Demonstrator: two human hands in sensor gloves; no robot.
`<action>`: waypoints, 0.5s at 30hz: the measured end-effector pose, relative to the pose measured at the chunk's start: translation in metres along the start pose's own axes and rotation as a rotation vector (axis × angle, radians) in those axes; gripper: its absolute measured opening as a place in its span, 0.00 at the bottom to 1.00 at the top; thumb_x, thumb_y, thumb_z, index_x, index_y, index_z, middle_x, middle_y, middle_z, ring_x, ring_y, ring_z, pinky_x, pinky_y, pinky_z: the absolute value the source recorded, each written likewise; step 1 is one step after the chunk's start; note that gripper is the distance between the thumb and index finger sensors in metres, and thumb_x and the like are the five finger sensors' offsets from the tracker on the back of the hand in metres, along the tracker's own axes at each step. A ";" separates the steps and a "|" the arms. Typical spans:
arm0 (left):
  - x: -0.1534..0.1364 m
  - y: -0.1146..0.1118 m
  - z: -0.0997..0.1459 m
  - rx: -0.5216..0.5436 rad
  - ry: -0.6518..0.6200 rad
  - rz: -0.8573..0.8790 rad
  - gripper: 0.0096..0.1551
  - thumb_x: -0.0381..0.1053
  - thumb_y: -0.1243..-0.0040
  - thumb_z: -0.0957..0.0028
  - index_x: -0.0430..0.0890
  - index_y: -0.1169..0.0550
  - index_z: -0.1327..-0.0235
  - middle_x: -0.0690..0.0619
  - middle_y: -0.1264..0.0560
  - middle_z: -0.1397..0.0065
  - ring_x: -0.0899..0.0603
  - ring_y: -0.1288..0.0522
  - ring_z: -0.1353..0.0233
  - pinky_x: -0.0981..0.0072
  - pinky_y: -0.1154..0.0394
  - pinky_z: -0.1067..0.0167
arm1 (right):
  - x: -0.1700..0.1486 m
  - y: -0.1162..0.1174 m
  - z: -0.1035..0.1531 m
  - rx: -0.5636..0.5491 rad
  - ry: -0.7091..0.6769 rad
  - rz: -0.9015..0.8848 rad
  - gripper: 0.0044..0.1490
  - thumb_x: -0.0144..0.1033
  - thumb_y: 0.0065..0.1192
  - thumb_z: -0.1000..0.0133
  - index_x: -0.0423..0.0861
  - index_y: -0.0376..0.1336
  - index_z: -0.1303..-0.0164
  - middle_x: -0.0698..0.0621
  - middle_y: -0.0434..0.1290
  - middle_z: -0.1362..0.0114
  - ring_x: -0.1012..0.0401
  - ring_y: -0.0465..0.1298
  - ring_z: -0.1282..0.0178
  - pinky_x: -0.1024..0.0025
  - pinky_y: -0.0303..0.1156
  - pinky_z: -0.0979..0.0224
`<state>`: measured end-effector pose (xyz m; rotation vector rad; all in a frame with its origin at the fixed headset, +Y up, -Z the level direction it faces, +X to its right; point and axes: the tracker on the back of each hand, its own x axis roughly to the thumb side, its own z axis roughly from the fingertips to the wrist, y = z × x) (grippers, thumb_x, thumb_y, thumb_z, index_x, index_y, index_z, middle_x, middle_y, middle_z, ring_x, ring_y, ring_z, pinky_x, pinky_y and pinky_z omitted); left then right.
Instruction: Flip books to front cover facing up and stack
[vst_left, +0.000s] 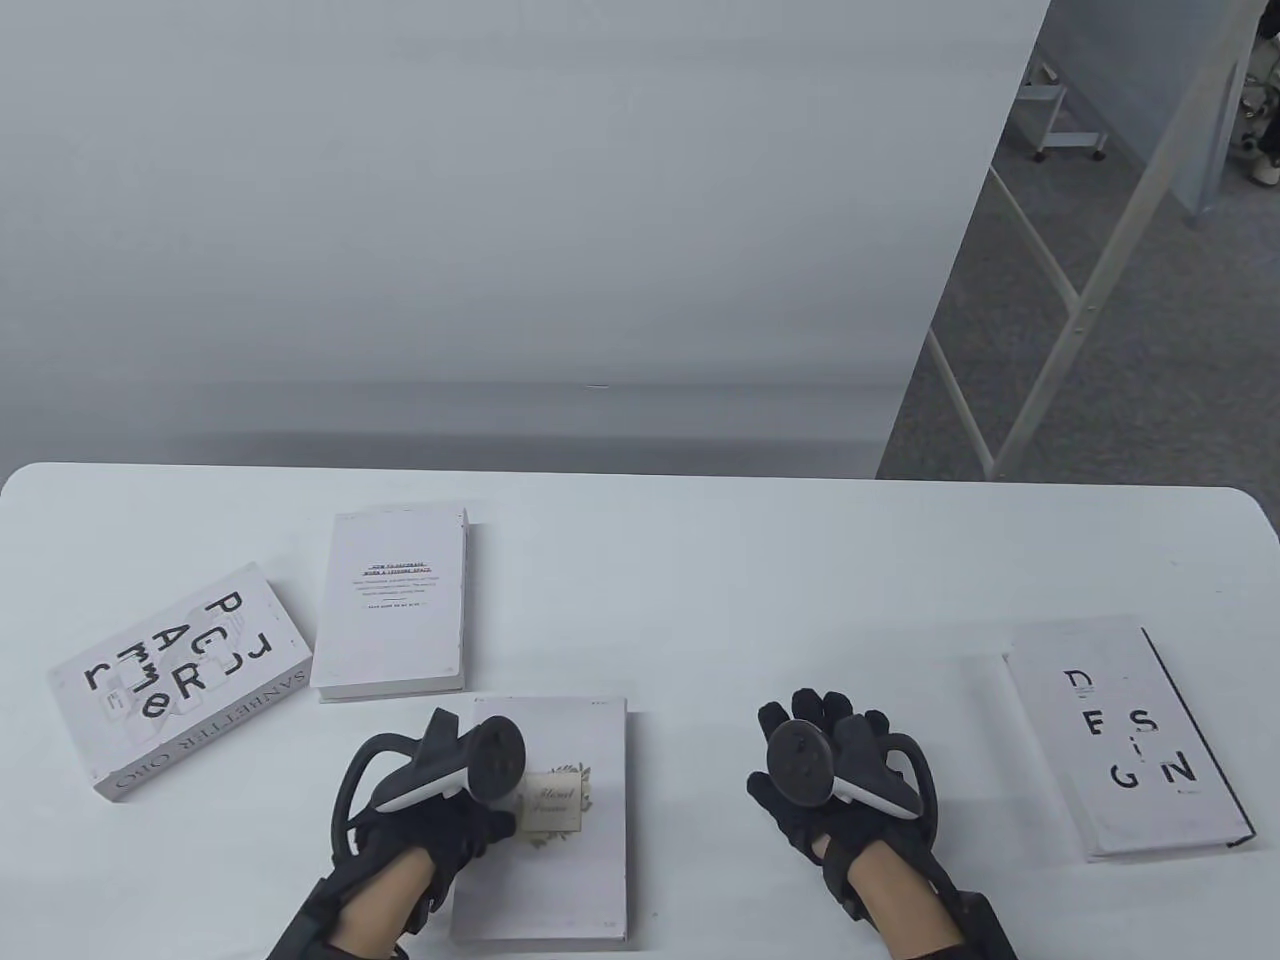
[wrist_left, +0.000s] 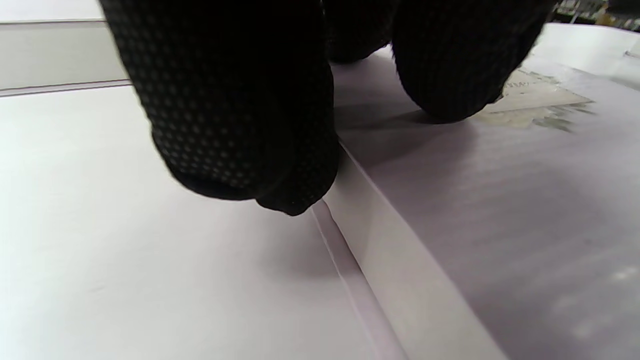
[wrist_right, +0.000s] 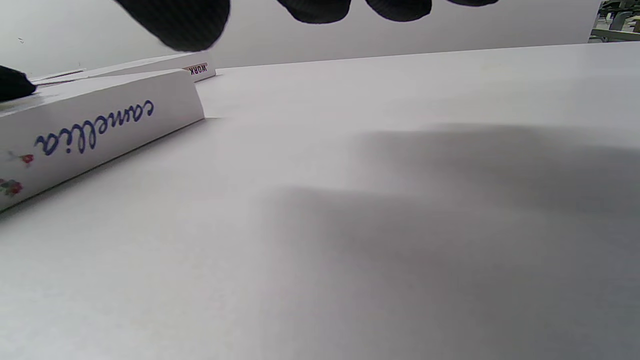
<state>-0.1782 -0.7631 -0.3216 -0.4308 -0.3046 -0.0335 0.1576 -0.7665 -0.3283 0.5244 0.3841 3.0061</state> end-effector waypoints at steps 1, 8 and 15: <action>0.005 0.000 -0.003 0.009 0.002 0.014 0.41 0.61 0.37 0.54 0.47 0.34 0.30 0.27 0.29 0.35 0.49 0.08 0.57 0.72 0.08 0.64 | 0.000 0.000 0.000 -0.004 -0.003 -0.004 0.46 0.56 0.47 0.42 0.41 0.44 0.21 0.26 0.44 0.18 0.26 0.47 0.23 0.20 0.44 0.34; 0.041 0.006 -0.022 0.026 0.014 0.040 0.40 0.61 0.37 0.54 0.47 0.34 0.30 0.28 0.30 0.33 0.47 0.08 0.56 0.69 0.09 0.63 | 0.005 0.003 -0.003 -0.025 -0.051 -0.036 0.45 0.56 0.48 0.42 0.41 0.46 0.22 0.28 0.48 0.19 0.31 0.53 0.23 0.27 0.53 0.31; 0.076 0.005 -0.032 0.077 0.008 0.081 0.41 0.61 0.38 0.53 0.46 0.34 0.29 0.28 0.30 0.33 0.47 0.09 0.56 0.70 0.10 0.63 | 0.015 0.003 -0.003 -0.049 -0.067 -0.025 0.46 0.58 0.48 0.42 0.40 0.49 0.23 0.26 0.55 0.22 0.30 0.63 0.28 0.36 0.65 0.34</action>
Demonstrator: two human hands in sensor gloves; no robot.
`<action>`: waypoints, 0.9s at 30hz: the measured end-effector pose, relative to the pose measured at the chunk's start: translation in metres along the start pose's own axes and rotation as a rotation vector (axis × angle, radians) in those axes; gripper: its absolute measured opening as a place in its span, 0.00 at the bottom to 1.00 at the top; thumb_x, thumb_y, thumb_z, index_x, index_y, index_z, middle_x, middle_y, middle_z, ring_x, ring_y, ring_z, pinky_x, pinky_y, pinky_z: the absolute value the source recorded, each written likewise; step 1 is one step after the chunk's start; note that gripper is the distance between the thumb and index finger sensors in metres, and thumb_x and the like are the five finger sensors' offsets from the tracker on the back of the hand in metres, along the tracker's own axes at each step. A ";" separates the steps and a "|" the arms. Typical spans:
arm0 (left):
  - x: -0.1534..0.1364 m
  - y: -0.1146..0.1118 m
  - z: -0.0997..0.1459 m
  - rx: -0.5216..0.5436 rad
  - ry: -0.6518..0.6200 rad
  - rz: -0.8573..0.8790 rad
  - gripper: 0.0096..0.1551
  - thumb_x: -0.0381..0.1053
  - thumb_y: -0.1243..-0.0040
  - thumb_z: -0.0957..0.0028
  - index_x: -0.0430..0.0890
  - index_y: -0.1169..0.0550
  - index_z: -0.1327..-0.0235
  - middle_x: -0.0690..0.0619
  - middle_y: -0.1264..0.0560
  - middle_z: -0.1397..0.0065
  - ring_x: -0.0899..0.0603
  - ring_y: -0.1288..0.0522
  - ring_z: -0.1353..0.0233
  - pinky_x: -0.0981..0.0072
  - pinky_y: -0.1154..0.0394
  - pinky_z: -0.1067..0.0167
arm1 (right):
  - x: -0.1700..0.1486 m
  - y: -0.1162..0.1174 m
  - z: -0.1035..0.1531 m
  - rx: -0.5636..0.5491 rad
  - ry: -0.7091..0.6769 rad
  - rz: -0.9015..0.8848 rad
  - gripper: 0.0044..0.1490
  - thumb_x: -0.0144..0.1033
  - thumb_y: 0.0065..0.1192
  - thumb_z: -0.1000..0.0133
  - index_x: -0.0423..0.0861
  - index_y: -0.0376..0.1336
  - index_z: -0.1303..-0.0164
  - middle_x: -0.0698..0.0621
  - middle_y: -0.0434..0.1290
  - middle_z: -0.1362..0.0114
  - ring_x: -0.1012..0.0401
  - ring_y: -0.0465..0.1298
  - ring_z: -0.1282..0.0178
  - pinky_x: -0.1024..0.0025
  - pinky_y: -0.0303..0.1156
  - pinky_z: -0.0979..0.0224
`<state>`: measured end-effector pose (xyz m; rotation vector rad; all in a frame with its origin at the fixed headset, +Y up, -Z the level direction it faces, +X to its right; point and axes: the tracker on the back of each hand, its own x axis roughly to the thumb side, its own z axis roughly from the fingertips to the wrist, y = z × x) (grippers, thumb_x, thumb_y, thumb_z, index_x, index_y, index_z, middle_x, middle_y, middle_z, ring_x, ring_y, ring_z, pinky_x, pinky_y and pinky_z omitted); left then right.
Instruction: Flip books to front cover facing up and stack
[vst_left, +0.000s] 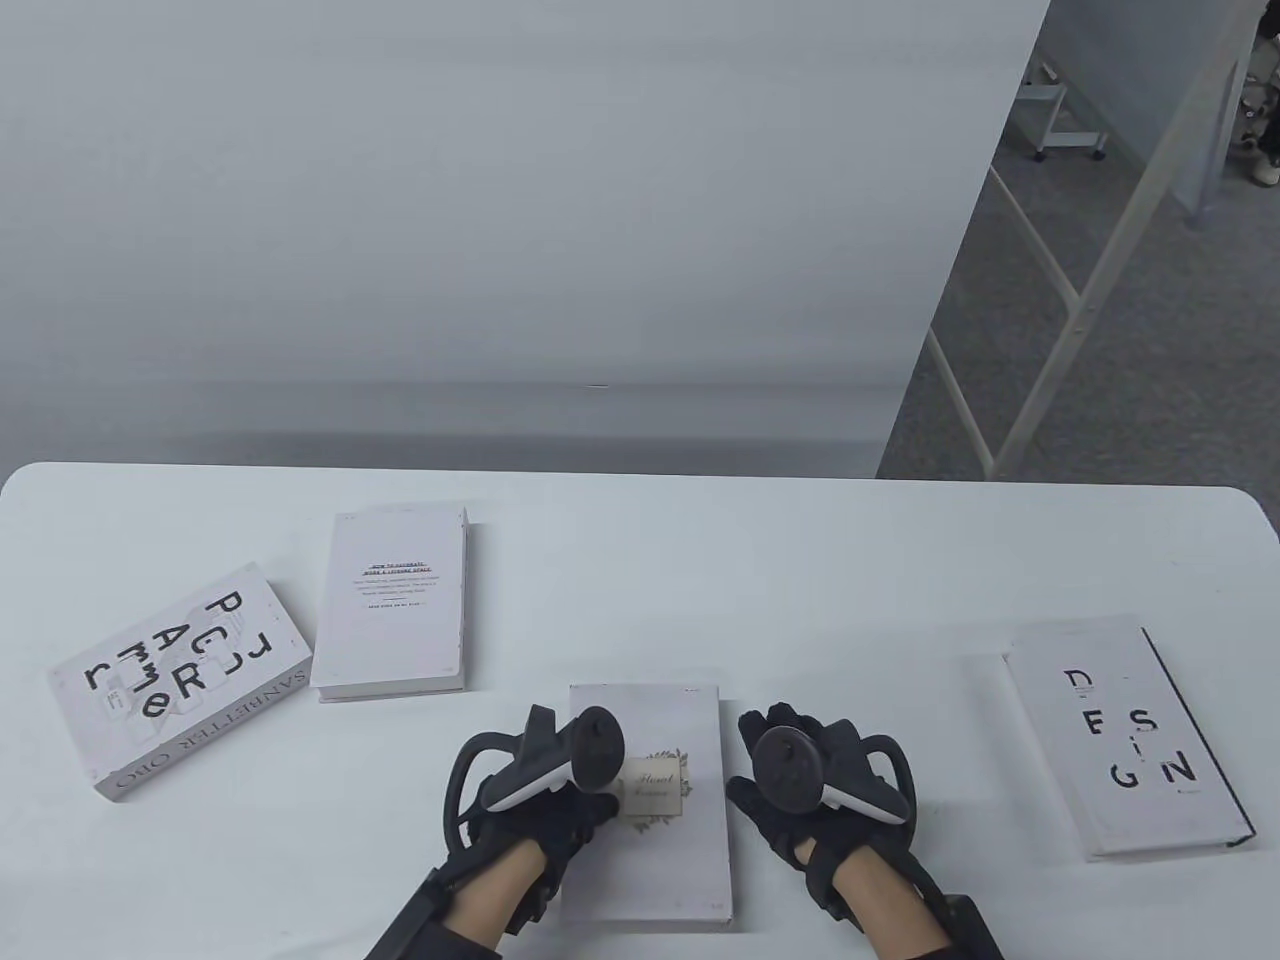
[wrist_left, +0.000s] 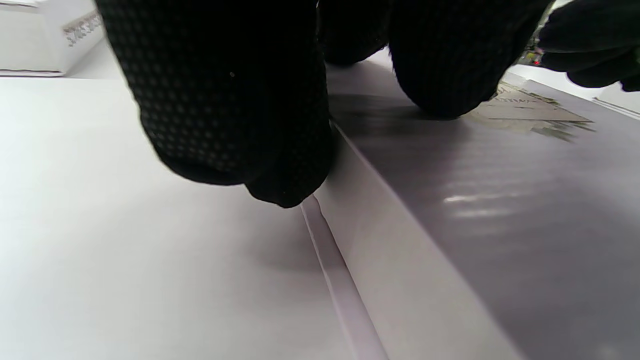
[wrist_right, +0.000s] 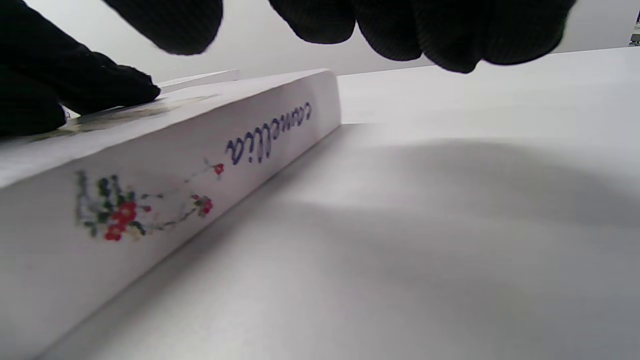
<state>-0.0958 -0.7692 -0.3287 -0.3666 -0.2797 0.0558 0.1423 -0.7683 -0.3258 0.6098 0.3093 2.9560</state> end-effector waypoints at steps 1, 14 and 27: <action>0.003 -0.001 0.000 0.015 -0.004 0.009 0.41 0.61 0.38 0.53 0.46 0.34 0.28 0.29 0.30 0.32 0.47 0.09 0.56 0.70 0.10 0.63 | 0.001 0.001 0.000 0.003 0.003 0.004 0.46 0.58 0.48 0.42 0.40 0.49 0.23 0.26 0.56 0.22 0.30 0.64 0.29 0.37 0.67 0.34; -0.024 -0.002 0.016 0.067 0.032 0.145 0.48 0.61 0.36 0.53 0.39 0.37 0.25 0.41 0.27 0.29 0.38 0.17 0.37 0.58 0.14 0.50 | 0.001 0.008 -0.005 0.068 0.113 -0.153 0.47 0.58 0.52 0.43 0.39 0.48 0.24 0.31 0.63 0.25 0.43 0.76 0.34 0.56 0.80 0.41; -0.044 -0.017 0.009 0.009 0.069 0.474 0.49 0.55 0.32 0.53 0.35 0.38 0.25 0.36 0.29 0.30 0.35 0.19 0.37 0.65 0.14 0.48 | -0.006 0.016 -0.008 0.126 0.148 -0.261 0.52 0.53 0.53 0.42 0.30 0.40 0.26 0.28 0.61 0.28 0.46 0.75 0.33 0.65 0.82 0.37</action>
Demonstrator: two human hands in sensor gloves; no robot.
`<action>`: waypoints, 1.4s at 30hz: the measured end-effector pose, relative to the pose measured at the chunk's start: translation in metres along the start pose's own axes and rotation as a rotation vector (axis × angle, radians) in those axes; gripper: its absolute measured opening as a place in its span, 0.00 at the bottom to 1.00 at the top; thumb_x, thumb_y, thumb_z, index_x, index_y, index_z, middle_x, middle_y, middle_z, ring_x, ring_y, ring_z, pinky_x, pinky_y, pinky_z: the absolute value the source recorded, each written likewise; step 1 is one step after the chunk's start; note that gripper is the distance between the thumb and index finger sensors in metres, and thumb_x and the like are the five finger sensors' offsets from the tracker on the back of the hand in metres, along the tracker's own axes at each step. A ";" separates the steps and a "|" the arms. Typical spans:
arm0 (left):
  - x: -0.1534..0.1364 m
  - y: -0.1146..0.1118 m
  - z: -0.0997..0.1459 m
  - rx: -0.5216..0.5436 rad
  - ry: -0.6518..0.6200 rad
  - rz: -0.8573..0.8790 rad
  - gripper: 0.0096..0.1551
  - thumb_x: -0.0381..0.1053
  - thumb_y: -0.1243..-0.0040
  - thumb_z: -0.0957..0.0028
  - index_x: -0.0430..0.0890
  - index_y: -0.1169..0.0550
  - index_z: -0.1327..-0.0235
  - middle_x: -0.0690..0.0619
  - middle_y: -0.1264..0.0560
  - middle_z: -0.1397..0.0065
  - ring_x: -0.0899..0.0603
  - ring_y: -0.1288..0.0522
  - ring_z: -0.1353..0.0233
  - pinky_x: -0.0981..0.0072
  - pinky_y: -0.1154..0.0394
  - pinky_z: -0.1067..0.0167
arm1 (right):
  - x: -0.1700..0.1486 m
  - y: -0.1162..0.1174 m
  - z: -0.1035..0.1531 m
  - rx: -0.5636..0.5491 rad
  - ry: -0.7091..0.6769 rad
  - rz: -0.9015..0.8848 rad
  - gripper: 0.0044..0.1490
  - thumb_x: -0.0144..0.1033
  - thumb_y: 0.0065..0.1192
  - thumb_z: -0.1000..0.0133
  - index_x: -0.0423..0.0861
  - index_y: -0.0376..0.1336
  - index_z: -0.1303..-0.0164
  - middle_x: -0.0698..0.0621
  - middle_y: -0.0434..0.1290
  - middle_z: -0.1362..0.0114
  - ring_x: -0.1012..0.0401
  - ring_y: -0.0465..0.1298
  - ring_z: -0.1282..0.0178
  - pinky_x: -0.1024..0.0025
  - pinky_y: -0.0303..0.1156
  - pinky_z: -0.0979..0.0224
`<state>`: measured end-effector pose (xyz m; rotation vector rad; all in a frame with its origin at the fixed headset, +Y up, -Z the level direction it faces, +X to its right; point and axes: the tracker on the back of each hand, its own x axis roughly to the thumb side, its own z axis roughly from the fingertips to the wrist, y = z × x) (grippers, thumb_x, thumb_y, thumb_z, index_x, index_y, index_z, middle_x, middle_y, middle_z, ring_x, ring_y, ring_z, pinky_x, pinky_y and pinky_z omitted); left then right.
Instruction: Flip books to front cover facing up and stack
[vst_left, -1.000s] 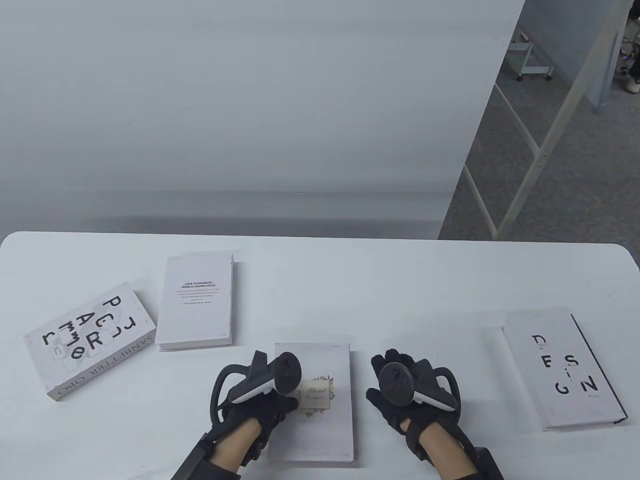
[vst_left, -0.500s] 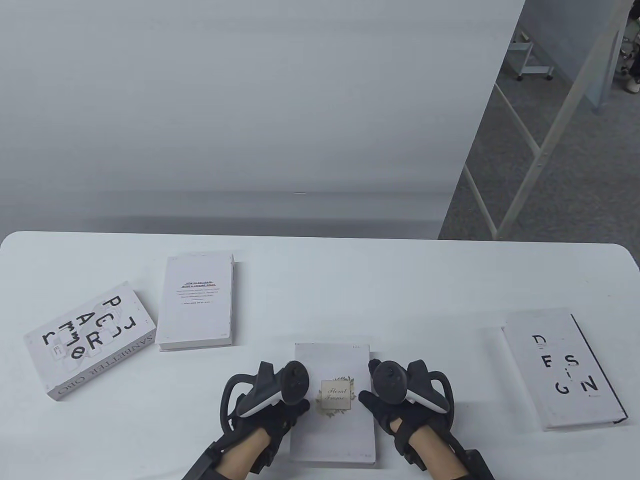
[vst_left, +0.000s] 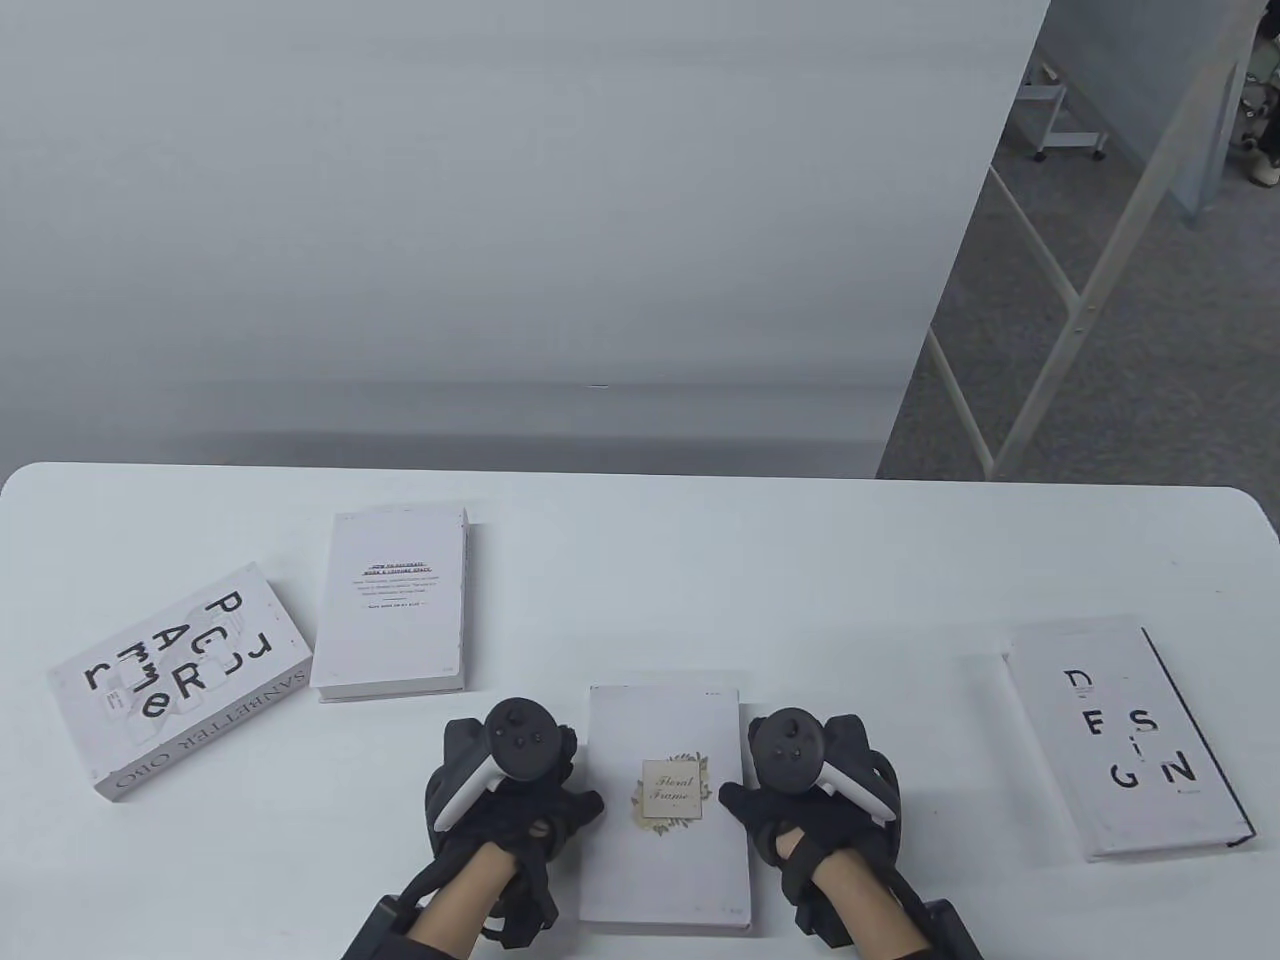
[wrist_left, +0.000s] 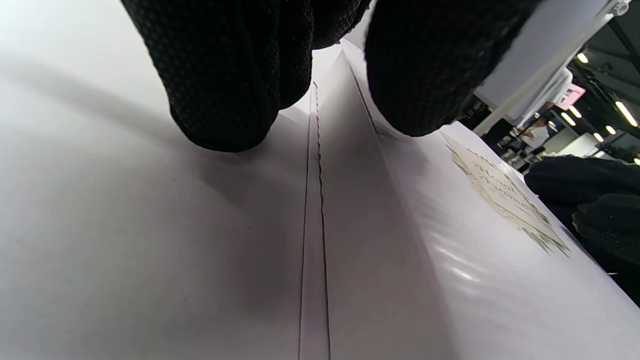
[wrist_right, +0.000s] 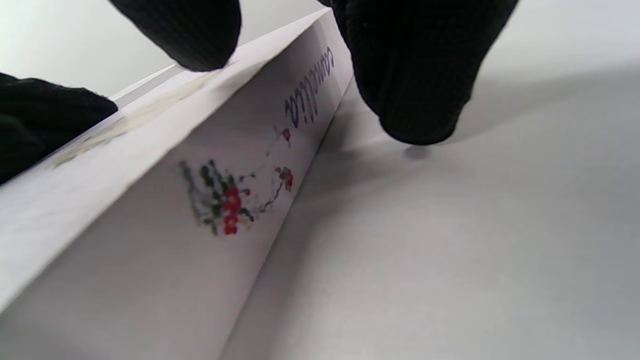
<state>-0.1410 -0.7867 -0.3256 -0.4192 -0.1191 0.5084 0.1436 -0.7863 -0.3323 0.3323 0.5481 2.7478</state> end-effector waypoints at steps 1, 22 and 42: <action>0.000 -0.002 0.000 -0.005 -0.002 0.009 0.48 0.54 0.32 0.53 0.35 0.38 0.25 0.36 0.28 0.30 0.36 0.18 0.38 0.66 0.14 0.48 | 0.000 0.000 0.000 0.000 -0.001 -0.002 0.52 0.53 0.54 0.42 0.30 0.40 0.26 0.28 0.61 0.28 0.47 0.75 0.33 0.67 0.83 0.37; -0.004 -0.011 -0.003 -0.056 -0.013 0.217 0.40 0.44 0.38 0.50 0.32 0.37 0.27 0.35 0.28 0.32 0.40 0.17 0.38 0.76 0.12 0.51 | 0.012 -0.010 0.009 -0.162 -0.123 -0.092 0.39 0.32 0.53 0.45 0.35 0.46 0.27 0.27 0.63 0.30 0.45 0.77 0.37 0.64 0.83 0.40; -0.018 -0.003 -0.007 -0.064 0.007 0.156 0.38 0.44 0.40 0.51 0.31 0.35 0.29 0.36 0.25 0.34 0.42 0.15 0.42 0.74 0.13 0.52 | 0.043 -0.008 0.029 -0.325 -0.462 0.257 0.49 0.19 0.62 0.52 0.56 0.43 0.26 0.35 0.46 0.21 0.41 0.62 0.25 0.52 0.69 0.29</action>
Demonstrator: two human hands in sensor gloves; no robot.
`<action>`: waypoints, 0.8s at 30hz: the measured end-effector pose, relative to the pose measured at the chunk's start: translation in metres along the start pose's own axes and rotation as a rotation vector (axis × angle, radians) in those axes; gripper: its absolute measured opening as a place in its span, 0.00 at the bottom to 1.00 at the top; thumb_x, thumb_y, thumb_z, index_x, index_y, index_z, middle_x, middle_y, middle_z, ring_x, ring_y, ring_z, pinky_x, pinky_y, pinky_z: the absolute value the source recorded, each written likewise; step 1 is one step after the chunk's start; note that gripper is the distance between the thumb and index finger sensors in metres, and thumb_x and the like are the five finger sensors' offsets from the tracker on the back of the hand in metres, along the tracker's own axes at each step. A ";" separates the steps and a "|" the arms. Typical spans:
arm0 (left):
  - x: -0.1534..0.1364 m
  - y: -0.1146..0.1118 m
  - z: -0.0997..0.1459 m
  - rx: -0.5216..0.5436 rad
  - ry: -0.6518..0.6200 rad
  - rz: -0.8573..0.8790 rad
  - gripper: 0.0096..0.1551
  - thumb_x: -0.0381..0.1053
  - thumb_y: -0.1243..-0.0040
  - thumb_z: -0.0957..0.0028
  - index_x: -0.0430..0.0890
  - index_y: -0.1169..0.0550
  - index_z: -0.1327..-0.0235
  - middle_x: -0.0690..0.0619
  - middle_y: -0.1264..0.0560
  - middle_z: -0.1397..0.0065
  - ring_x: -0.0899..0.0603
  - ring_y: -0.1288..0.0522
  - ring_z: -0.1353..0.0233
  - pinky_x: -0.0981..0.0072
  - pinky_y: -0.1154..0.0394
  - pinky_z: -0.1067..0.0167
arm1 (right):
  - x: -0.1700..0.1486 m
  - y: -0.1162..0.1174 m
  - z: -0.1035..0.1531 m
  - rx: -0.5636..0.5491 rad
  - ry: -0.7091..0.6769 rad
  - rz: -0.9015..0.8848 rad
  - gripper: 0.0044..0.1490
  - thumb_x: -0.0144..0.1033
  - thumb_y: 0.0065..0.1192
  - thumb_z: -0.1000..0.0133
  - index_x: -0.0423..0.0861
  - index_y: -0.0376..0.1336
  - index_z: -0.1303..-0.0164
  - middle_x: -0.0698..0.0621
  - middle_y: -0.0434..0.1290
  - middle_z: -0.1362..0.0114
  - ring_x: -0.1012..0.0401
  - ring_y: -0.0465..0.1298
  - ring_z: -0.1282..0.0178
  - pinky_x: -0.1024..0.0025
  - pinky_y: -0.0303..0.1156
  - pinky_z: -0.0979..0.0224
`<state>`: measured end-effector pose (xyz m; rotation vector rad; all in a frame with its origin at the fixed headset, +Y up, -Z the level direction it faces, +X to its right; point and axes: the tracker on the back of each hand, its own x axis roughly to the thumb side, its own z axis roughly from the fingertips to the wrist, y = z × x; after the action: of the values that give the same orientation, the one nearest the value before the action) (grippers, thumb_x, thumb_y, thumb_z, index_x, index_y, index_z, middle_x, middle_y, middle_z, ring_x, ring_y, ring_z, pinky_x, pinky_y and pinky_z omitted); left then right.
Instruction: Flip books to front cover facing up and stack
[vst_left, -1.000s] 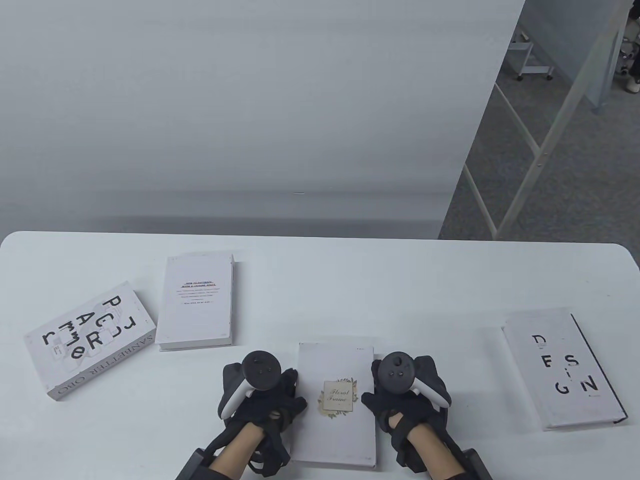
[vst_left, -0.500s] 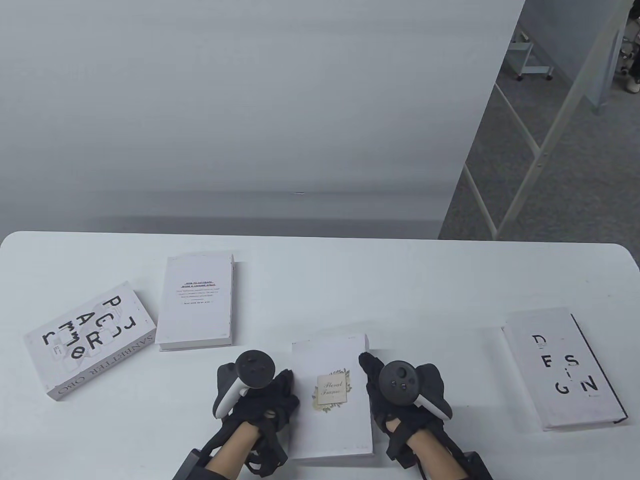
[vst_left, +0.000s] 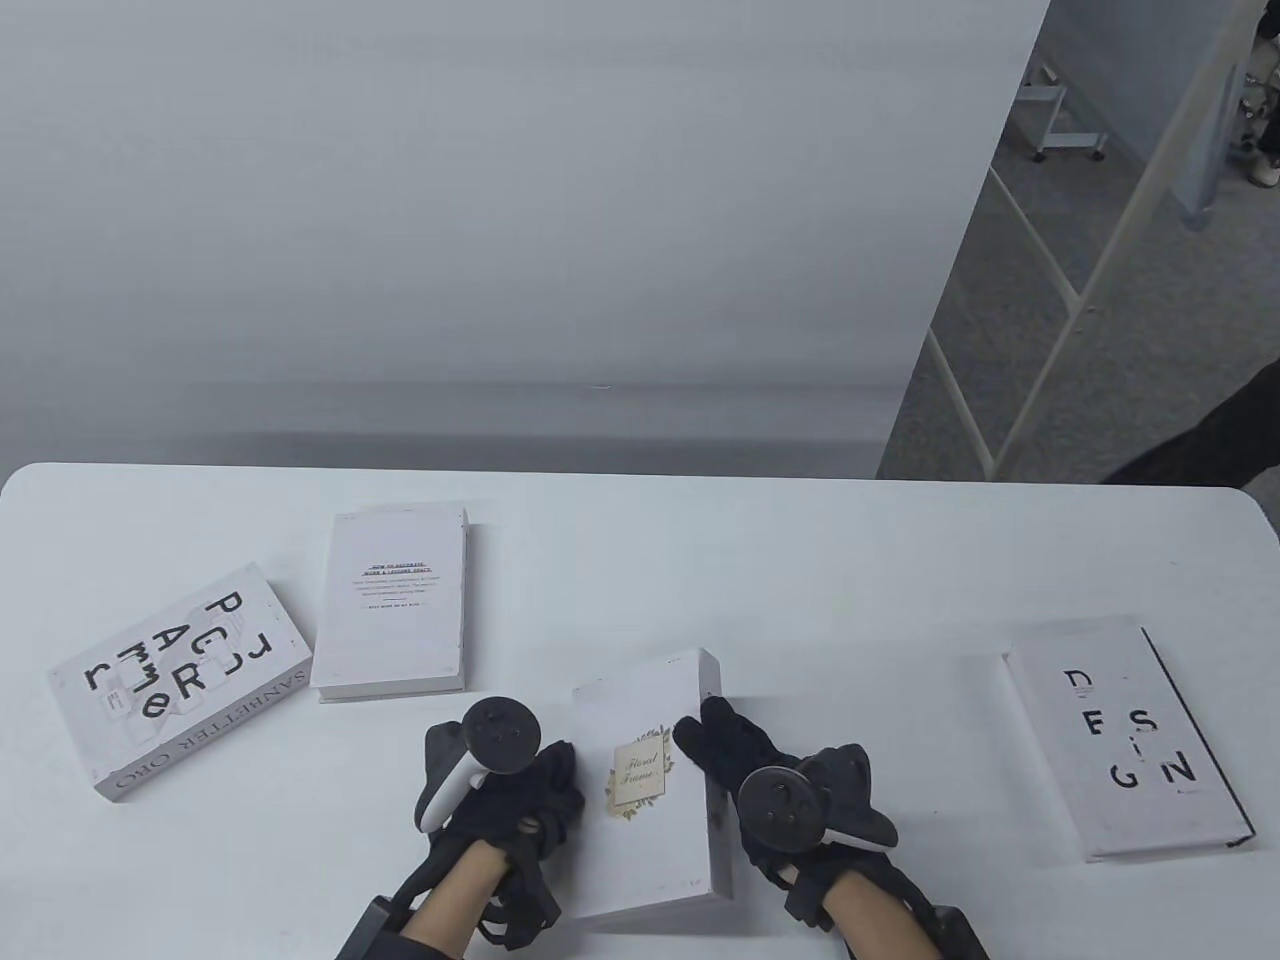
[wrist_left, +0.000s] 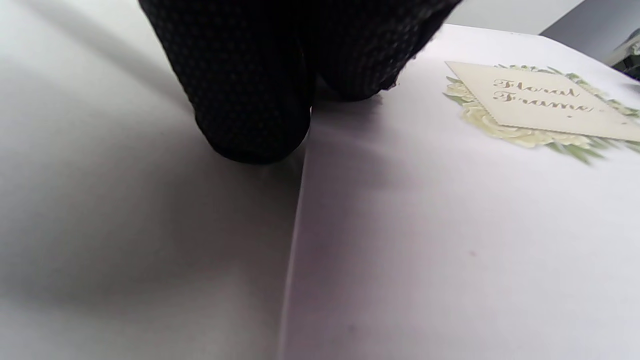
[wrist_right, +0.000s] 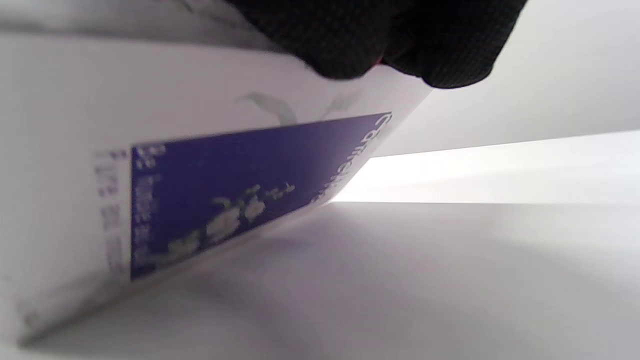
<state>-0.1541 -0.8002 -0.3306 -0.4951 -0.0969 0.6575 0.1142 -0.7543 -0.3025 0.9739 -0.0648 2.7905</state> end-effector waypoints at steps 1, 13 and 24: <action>0.000 0.001 0.000 -0.003 -0.001 -0.009 0.38 0.45 0.39 0.51 0.32 0.34 0.29 0.37 0.25 0.34 0.43 0.15 0.42 0.74 0.12 0.52 | 0.001 0.001 0.000 0.004 -0.009 0.007 0.50 0.20 0.62 0.52 0.56 0.41 0.25 0.34 0.45 0.21 0.40 0.61 0.24 0.51 0.68 0.29; 0.007 0.003 0.001 0.020 -0.021 -0.144 0.39 0.47 0.38 0.51 0.34 0.34 0.28 0.37 0.25 0.34 0.40 0.16 0.41 0.66 0.14 0.51 | 0.008 0.007 0.001 -0.027 -0.053 0.065 0.55 0.37 0.70 0.53 0.53 0.40 0.24 0.28 0.41 0.21 0.35 0.55 0.23 0.45 0.63 0.27; 0.055 0.055 0.041 0.273 -0.221 -0.445 0.49 0.61 0.38 0.52 0.37 0.38 0.23 0.38 0.29 0.27 0.31 0.22 0.33 0.51 0.19 0.44 | -0.013 -0.003 0.001 -0.150 0.072 -0.101 0.47 0.34 0.69 0.54 0.56 0.46 0.29 0.29 0.51 0.22 0.37 0.64 0.27 0.49 0.70 0.31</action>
<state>-0.1514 -0.7123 -0.3243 -0.1264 -0.3122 0.2790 0.1255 -0.7533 -0.3094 0.8170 -0.2059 2.6816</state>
